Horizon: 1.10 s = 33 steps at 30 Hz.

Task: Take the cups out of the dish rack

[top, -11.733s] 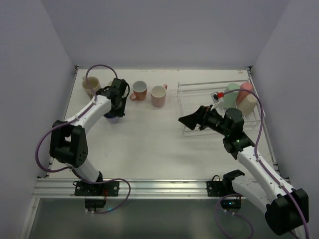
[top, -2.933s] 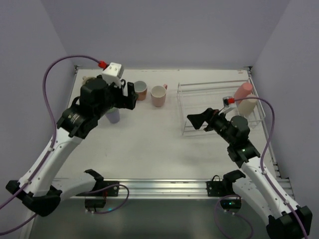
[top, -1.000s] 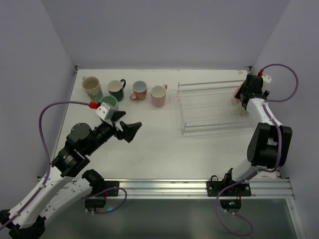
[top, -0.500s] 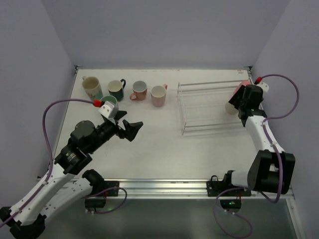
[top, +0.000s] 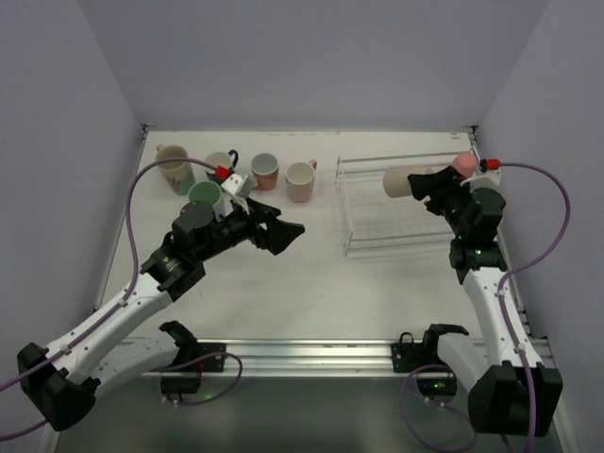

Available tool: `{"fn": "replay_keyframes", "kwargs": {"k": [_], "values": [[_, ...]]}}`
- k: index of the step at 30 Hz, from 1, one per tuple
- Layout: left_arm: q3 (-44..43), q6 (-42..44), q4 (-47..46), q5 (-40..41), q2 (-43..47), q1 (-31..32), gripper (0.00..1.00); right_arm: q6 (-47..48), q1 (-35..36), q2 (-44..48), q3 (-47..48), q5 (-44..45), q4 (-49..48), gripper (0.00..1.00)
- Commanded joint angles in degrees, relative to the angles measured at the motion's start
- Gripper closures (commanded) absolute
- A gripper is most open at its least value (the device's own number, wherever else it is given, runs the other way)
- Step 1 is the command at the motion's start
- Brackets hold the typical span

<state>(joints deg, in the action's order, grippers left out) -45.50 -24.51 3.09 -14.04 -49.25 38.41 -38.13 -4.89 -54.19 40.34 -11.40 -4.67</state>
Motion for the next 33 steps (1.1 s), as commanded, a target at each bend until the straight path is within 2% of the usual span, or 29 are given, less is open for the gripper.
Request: {"fn": "replay_keyframes", "kwargs": {"k": [1,7,11,15,20,25,26,27,28,29,30,32,33], "values": [[-1.62,-11.33,-15.03,-8.27,-4.87,0.35,0.00,-6.33,4.34,3.04,-1.83,-11.70,-10.18,0.62],[-1.61,-22.22,-27.43,-14.34,-17.26,0.52,0.02,-15.72,11.99,5.42,-8.50,-19.26,-24.76,0.62],[-2.58,-24.88,-31.56,-14.61,-23.42,1.05,0.04,-19.52,13.67,3.93,-11.50,-24.44,-33.45,0.61],[-2.49,-26.55,-34.89,-14.70,-25.53,1.14,0.06,-21.98,15.25,0.15,-12.12,-29.10,-38.13,0.61],[-3.81,-24.27,-34.21,-13.73,-25.19,1.23,0.09,-23.04,18.06,-2.05,-12.56,-28.95,-40.33,0.60],[-4.43,-23.74,-35.78,-14.78,-25.45,1.31,0.22,-22.52,20.61,-3.90,-12.21,-28.24,-41.29,0.60],[-4.17,-24.17,-36.66,-15.13,-25.45,1.31,0.26,-22.60,20.97,-4.16,-12.21,-28.07,-41.65,0.60],[-3.38,-24.44,-37.62,-15.31,-25.28,1.31,0.40,-22.95,21.58,-4.95,-12.30,-28.06,-41.91,0.60],[-2.94,-24.62,-39.20,-14.88,-24.58,1.31,0.49,-23.30,21.85,-5.30,-12.39,-27.72,-43.22,0.60],[-2.50,-24.44,-39.48,-14.26,-24.14,1.31,0.69,-23.74,22.11,-5.74,-12.91,-27.54,-44.28,0.60],[-2.32,-24.09,-39.31,-12.95,-23.70,1.31,0.79,-24.88,22.46,-6.62,-13.26,-27.45,-45.33,0.60],[-2.41,-22.35,-37.65,-11.45,-22.30,1.23,0.96,-27.16,22.55,-7.59,-14.66,-27.01,-49.28,0.60],[-2.67,-21.81,-36.94,-9.97,-21.77,1.31,0.99,-27.87,22.73,-8.55,-15.11,-26.84,-50.69,0.58]]}}
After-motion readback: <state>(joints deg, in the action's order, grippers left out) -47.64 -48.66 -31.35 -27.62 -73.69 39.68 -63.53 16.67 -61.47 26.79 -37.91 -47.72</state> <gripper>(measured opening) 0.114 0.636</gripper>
